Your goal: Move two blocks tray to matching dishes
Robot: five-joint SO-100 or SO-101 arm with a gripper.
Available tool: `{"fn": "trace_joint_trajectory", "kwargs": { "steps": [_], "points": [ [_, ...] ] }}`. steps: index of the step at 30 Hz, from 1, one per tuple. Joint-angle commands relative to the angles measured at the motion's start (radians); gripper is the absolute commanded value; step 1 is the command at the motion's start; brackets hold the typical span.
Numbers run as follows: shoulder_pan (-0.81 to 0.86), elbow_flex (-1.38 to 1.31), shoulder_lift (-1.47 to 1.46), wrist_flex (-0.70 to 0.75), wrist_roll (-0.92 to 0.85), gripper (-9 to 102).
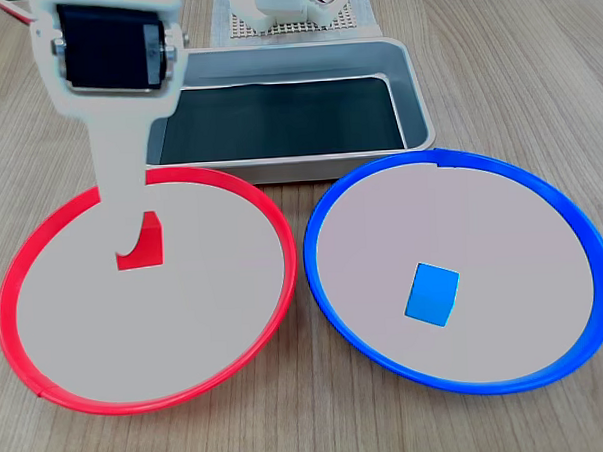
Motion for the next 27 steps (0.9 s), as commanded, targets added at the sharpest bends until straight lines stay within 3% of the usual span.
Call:
{"fn": "trace_joint_trajectory", "kwargs": {
  "steps": [1, 4, 8, 11, 16, 19, 24, 27],
  "points": [
    [0.017, -0.003, -0.003, -0.041, -0.038, 5],
    [0.018, 0.005, -0.011, -0.052, -0.054, 29],
    [-0.006, 0.018, 0.031, -0.064, -0.032, 36],
    [-0.038, 0.067, 0.138, -0.109, 0.107, 0],
    [-0.112, 0.425, 0.534, -0.313, 0.581, 0],
    [-0.156, 0.753, 0.828, -0.453, 0.755, 0],
    [-0.27, 1.491, 1.568, -0.561, 0.784, -1],
    [-0.284, 1.726, 1.888, -0.428, 0.761, -1]
  ]
}}
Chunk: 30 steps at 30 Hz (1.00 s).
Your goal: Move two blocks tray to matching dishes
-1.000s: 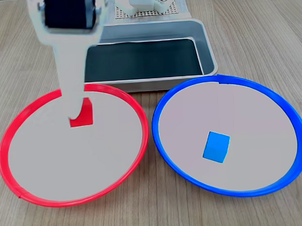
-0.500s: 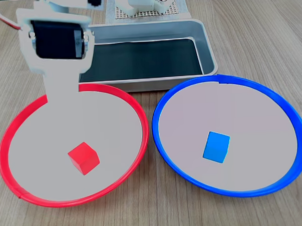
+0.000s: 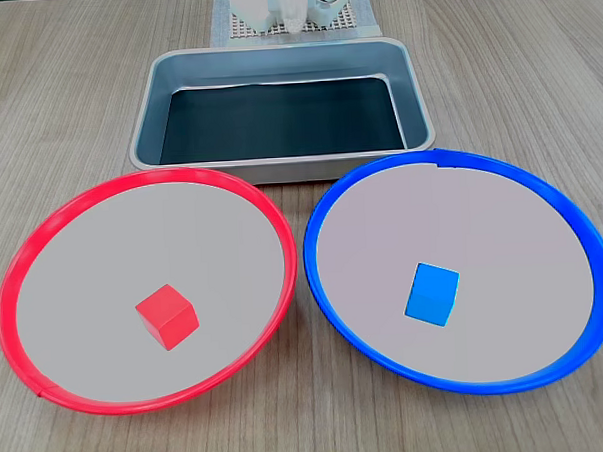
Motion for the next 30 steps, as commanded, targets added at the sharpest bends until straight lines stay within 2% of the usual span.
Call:
{"fn": "trace_joint_trajectory", "kwargs": {
  "steps": [1, 2, 5, 6, 10, 16, 30],
  "points": [
    [-0.012, 0.121, 0.21, 0.101, -0.008, -1],
    [0.0, 0.199, 0.319, 0.164, -0.014, 0],
    [0.025, 0.264, 0.385, 0.204, -0.029, 0],
    [0.037, 0.268, 0.419, 0.278, -0.06, 0],
    [0.035, 0.27, 0.488, 0.4, -0.077, 0],
    [0.021, 0.27, 0.491, 0.407, -0.094, 2],
    [0.021, 0.27, 0.491, 0.407, -0.094, 0]
  ]
}}
